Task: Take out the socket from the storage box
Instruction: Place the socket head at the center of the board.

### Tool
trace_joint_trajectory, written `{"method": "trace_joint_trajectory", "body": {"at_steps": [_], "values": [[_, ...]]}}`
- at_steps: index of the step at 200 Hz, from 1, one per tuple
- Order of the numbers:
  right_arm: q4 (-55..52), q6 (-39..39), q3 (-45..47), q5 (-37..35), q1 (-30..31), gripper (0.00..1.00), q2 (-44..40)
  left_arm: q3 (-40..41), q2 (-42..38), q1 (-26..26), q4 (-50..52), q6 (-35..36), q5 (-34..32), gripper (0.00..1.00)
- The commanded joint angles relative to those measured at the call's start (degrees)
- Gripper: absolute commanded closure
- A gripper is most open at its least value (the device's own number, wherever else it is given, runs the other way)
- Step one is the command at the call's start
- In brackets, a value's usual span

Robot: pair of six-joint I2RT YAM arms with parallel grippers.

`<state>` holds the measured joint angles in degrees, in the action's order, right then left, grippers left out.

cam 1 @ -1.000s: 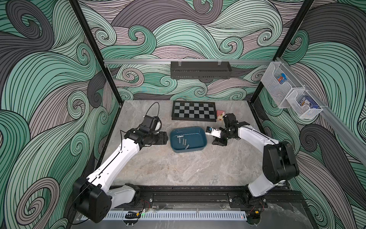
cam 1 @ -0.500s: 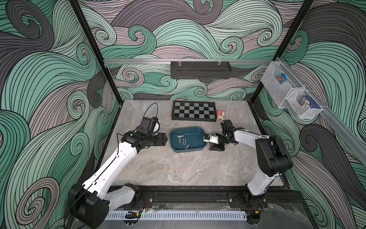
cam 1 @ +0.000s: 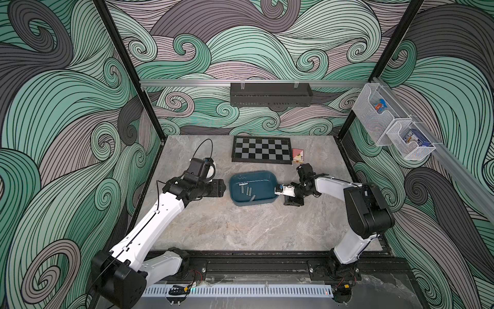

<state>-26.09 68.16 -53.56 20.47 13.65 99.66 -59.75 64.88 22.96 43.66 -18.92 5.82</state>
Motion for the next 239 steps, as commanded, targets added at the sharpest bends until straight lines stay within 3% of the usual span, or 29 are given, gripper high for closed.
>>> {"method": "trace_joint_trajectory", "body": {"at_steps": [1,73,107,239], "values": [[-0.8,2.2,0.1,0.4,0.8,0.43,1.0,-0.2,-1.1,-0.4,-0.6,0.8,0.5,0.28],[0.1,1.2,0.0,0.2,0.9,0.37,0.9,0.0,-1.1,-0.8,-0.8,1.3,0.9,0.28],[0.7,0.6,0.0,0.1,0.8,0.29,0.5,0.2,-1.1,-1.0,-0.7,1.2,0.9,0.28],[2.1,-0.7,-0.4,0.5,0.8,0.28,0.7,0.3,-0.9,-1.0,-0.6,1.1,0.7,0.27]]}}
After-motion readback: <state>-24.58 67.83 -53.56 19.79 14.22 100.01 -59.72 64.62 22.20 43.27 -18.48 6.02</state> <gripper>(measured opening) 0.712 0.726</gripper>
